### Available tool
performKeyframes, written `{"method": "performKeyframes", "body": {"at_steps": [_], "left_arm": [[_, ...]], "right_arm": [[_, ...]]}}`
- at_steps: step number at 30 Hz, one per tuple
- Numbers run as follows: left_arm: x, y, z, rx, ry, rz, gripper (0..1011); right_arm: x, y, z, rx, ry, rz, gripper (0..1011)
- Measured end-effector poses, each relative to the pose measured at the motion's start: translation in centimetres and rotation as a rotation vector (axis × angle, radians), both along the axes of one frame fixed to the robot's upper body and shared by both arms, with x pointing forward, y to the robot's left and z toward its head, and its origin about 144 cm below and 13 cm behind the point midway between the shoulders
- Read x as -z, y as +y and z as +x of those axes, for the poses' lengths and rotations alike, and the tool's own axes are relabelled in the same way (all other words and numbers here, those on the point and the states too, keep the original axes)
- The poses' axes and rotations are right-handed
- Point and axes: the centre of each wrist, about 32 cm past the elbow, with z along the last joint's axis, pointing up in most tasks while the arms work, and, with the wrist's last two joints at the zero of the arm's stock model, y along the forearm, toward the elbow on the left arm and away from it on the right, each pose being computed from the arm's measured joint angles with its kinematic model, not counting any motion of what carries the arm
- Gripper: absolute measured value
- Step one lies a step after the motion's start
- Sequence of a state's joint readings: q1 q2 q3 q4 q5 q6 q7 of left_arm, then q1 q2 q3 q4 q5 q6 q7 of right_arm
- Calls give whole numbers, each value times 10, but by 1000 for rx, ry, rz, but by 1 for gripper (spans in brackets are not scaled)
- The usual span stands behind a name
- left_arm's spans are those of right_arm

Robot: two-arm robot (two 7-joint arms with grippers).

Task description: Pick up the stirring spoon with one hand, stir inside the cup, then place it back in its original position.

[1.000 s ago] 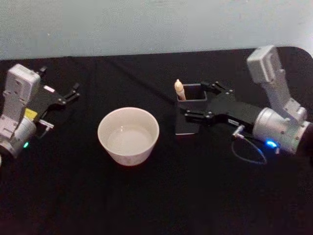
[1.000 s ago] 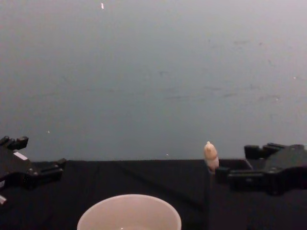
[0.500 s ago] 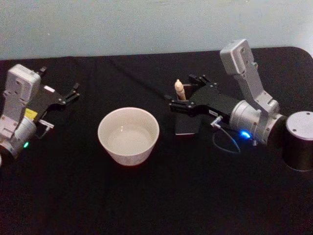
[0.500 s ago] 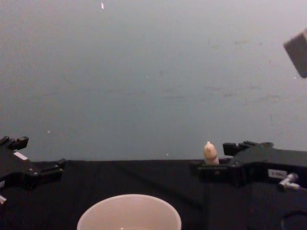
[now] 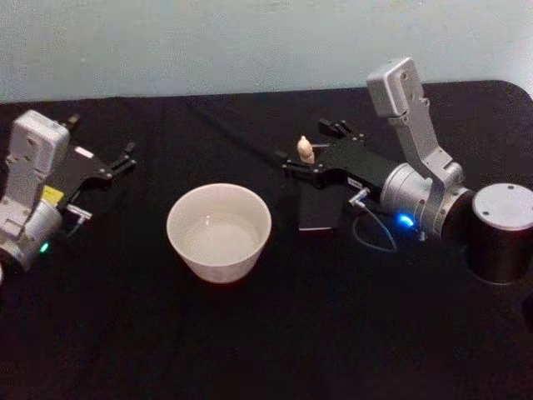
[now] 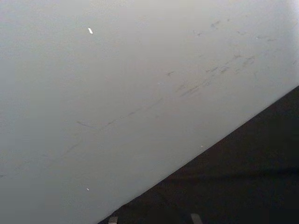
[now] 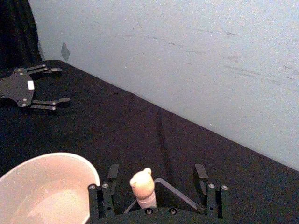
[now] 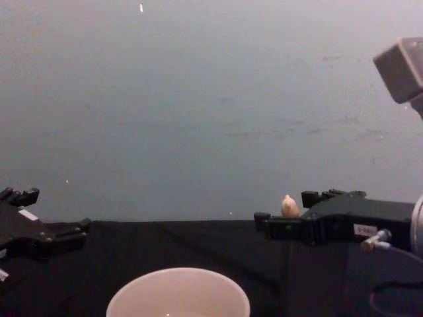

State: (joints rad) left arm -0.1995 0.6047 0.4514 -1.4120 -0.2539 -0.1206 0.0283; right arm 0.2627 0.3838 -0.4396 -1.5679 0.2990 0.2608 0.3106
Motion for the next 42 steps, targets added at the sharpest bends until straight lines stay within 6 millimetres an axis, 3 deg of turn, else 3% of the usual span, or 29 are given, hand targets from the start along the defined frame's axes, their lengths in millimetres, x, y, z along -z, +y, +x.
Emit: {"method": "performKeyframes", "body": {"at_steps": [25, 32, 42], "left_arm": [[0, 0, 0, 0, 0, 0, 1001], [0, 0, 0, 0, 0, 0, 1001], [0, 0, 0, 0, 0, 0, 1001]], "right_arm": [[2, 3, 0, -1, 10, -3, 992], [2, 3, 0, -2, 10, -2, 860], [2, 3, 0, -3, 10, -1, 533]]}}
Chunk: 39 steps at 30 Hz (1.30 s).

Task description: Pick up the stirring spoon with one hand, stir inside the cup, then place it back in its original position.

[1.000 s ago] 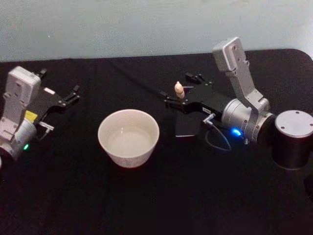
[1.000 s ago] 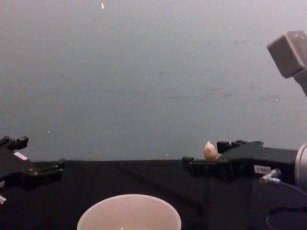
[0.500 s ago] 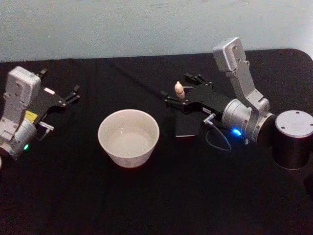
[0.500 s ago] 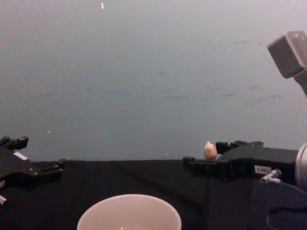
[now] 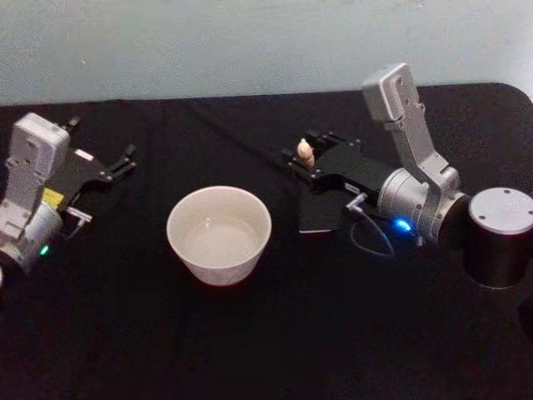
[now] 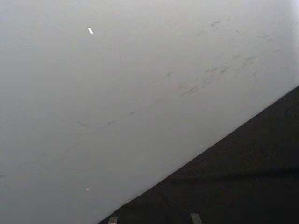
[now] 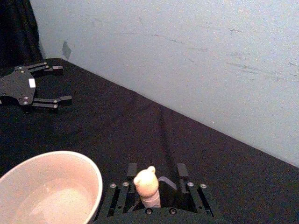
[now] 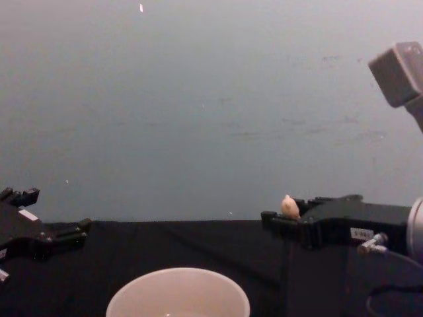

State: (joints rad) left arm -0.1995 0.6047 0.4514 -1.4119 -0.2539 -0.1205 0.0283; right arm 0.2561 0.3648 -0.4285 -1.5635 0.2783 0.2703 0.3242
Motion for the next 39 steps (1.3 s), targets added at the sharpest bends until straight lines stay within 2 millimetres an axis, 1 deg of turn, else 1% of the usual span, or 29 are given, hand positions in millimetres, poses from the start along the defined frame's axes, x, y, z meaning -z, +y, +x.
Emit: {"method": "performKeyframes", "body": {"at_steps": [1, 3, 5, 8, 9, 10, 13, 33, 39], "left_arm": [[0, 0, 0, 0, 0, 0, 1001], [0, 0, 0, 0, 0, 0, 1001], [0, 0, 0, 0, 0, 0, 1001], [0, 0, 0, 0, 0, 0, 1001], [0, 0, 0, 0, 0, 0, 1001], [0, 0, 0, 0, 0, 0, 1001], [0, 0, 0, 0, 0, 0, 1001], [0, 0, 0, 0, 0, 0, 1001], [0, 0, 0, 0, 0, 0, 1001]], "right_arm": [[0, 0, 0, 0, 0, 0, 486], [0, 0, 0, 0, 0, 0, 448], [0, 0, 0, 0, 0, 1, 365], [0, 0, 0, 0, 0, 1, 283], [0, 0, 0, 0, 0, 1, 228], [0, 0, 0, 0, 0, 1, 215], [0, 0, 0, 0, 0, 1, 197], [0, 0, 0, 1, 0, 2, 197], [1, -3, -1, 11, -35, 19, 197]]}}
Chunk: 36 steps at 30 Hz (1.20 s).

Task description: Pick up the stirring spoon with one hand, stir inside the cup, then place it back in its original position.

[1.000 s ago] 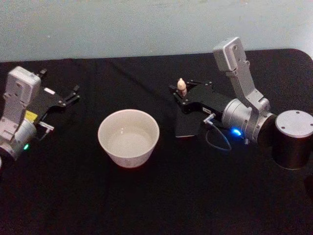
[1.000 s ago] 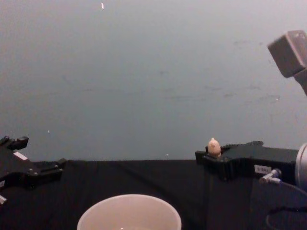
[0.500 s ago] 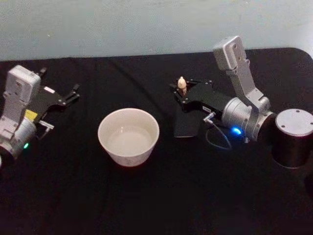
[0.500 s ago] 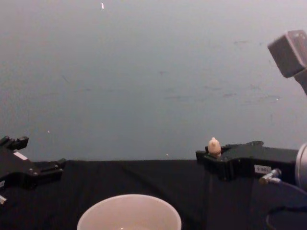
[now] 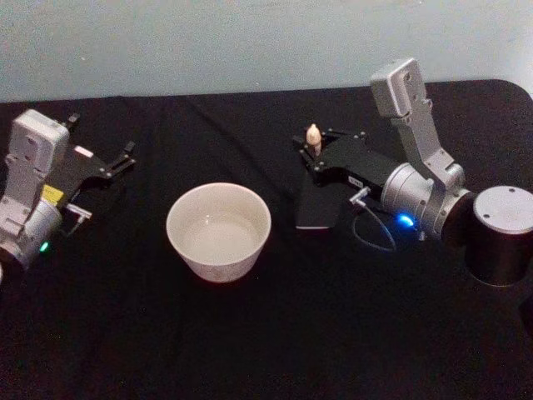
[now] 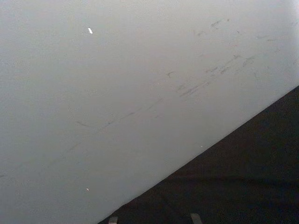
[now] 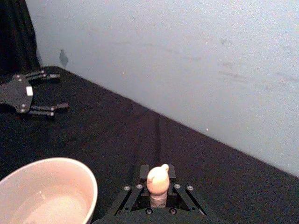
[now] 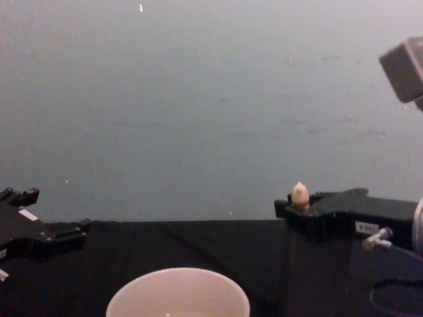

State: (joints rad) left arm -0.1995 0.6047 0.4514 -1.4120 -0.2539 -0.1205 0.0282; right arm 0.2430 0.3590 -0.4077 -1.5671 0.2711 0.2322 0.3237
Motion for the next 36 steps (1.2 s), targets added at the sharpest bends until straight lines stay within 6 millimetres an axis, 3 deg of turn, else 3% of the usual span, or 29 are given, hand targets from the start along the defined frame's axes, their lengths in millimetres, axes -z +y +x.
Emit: {"method": "performKeyframes", "body": {"at_steps": [20, 36], "left_arm": [[0, 0, 0, 0, 0, 0, 1001], [0, 0, 0, 0, 0, 0, 1001]], "right_arm": [[-13, -5, -5, -1, -69, 45, 197], [-41, -12, -11, -12, -124, 141, 197]]}}
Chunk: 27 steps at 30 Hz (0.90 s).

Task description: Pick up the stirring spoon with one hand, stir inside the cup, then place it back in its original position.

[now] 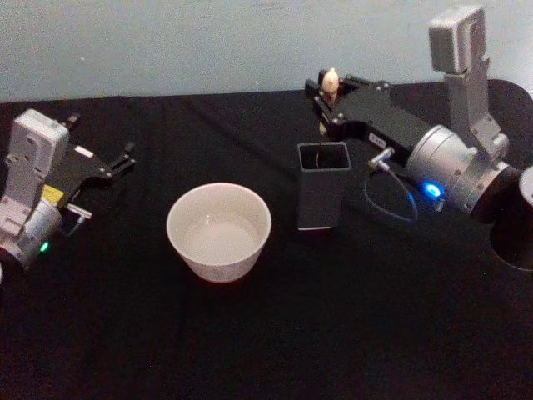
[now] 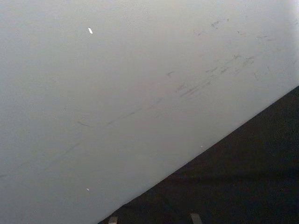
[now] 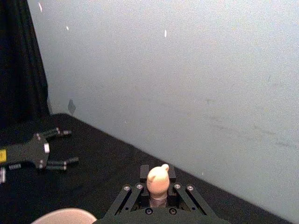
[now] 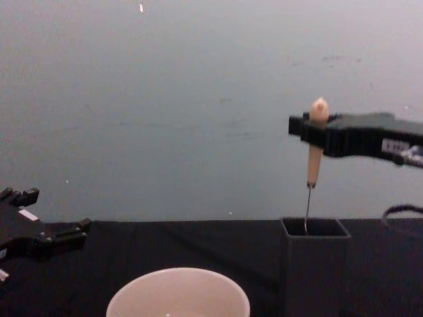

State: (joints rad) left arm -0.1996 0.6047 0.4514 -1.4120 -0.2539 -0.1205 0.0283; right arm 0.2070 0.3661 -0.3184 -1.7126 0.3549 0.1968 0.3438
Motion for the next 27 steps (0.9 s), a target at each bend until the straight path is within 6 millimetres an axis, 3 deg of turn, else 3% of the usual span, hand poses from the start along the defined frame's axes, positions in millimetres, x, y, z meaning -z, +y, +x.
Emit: {"method": "performKeyframes", "body": {"at_steps": [16, 27], "left_arm": [[0, 0, 0, 0, 0, 0, 1001], [0, 0, 0, 0, 0, 0, 1001]], "right_arm": [[-24, -1, 0, 8, -71, 71, 197], [-17, 18, 1, -43, -51, 76, 197]]}}
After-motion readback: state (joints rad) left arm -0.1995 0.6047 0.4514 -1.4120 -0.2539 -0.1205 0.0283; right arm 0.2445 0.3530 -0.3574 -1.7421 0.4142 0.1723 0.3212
